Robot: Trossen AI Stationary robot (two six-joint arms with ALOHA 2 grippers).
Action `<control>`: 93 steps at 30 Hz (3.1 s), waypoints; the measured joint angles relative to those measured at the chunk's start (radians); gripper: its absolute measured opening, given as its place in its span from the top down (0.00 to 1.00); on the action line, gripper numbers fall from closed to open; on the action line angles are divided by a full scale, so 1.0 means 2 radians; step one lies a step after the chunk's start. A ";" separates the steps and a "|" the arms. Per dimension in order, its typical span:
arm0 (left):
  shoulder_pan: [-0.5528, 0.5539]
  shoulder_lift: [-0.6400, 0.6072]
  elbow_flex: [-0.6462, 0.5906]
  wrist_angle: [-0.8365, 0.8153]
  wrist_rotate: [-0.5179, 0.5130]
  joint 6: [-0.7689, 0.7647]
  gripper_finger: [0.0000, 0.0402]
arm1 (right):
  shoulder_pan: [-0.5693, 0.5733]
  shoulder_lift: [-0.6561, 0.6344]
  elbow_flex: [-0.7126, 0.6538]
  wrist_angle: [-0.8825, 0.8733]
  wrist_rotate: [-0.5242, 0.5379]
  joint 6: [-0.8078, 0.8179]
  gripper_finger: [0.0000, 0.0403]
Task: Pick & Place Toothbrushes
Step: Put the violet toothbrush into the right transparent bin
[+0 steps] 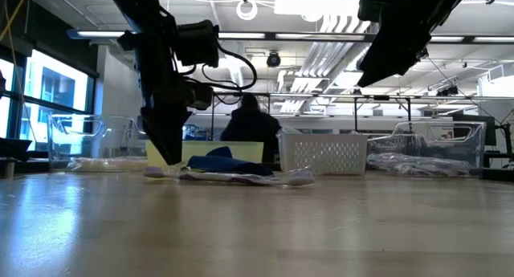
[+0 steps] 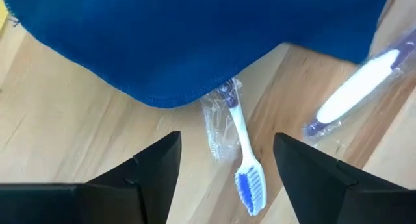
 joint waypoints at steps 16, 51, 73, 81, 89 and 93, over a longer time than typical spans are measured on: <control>-0.007 0.063 0.002 0.021 0.013 -0.038 0.40 | 0.000 0.000 0.000 0.000 0.000 0.000 0.42; -0.007 -0.024 -0.001 0.024 0.224 0.071 0.99 | 0.000 -0.003 0.000 -0.026 -0.150 0.002 0.42; 0.038 -0.041 0.000 0.200 0.394 0.006 1.00 | -0.016 -0.003 0.000 0.016 -0.133 0.004 0.42; 0.034 -0.041 0.000 0.291 0.390 -0.013 1.00 | -0.016 -0.003 0.000 0.083 -0.133 0.011 0.42; 0.026 -0.041 0.000 0.447 0.389 -0.047 1.00 | -0.016 -0.003 0.000 0.161 -0.098 0.014 0.42; 0.026 -0.040 0.000 0.555 0.384 -0.071 1.00 | -0.016 -0.002 0.000 0.244 -0.077 0.018 0.42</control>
